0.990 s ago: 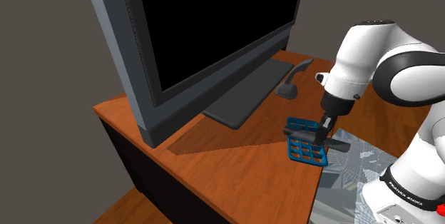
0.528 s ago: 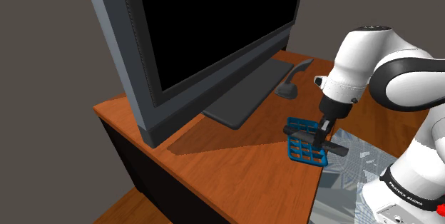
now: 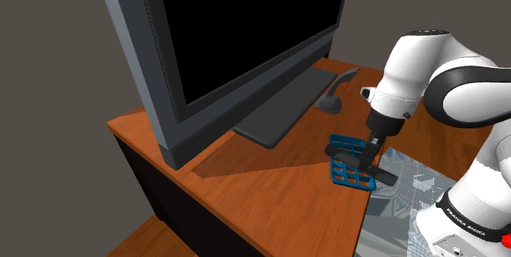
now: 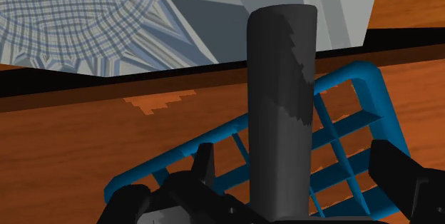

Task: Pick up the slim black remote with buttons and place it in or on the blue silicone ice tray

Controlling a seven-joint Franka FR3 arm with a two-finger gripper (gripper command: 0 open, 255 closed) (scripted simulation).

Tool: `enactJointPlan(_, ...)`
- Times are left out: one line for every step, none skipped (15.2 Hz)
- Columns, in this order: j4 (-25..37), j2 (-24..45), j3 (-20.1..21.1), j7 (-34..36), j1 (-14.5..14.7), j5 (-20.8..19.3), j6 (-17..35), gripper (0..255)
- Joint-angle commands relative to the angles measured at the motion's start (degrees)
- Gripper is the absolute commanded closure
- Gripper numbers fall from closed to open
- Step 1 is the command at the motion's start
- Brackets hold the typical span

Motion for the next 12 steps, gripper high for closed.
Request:
enactJointPlan(1.3, -1.5, -0.5, 0.1, -0.4, -0.7, -2.8, 0)
enactJointPlan(2.7, -2.8, -1.0, 0.2, -0.8, -1.4, -5.4, 0)
enactJointPlan(4.2, -3.8, -1.5, 0.3, -1.2, -2.1, -7.9, 0)
enactJointPlan(5.4, -4.5, -1.9, 0.3, -1.4, -2.6, -9.8, 0)
enactJointPlan(5.4, -4.5, -1.9, 0.3, -1.4, -2.6, -9.8, 0)
enactJointPlan(5.4, -4.5, -1.9, 0.3, -1.4, -2.6, -9.8, 0)
enactJointPlan(5.4, -4.5, -1.9, 0.3, -1.4, -2.6, -9.8, 0)
enactJointPlan(5.4, -4.5, -1.9, 0.3, -1.4, -2.6, -9.8, 0)
enactJointPlan(5.4, -4.5, -1.9, 0.3, -1.4, -2.6, -9.8, 0)
enactJointPlan(5.4, -4.5, -1.9, 0.3, -1.4, -2.6, -9.8, 0)
enactJointPlan(5.4, -4.5, -1.9, 0.3, -1.4, -2.6, -9.8, 0)
enactJointPlan(5.4, -4.5, -1.9, 0.3, -1.4, -2.6, -9.8, 0)
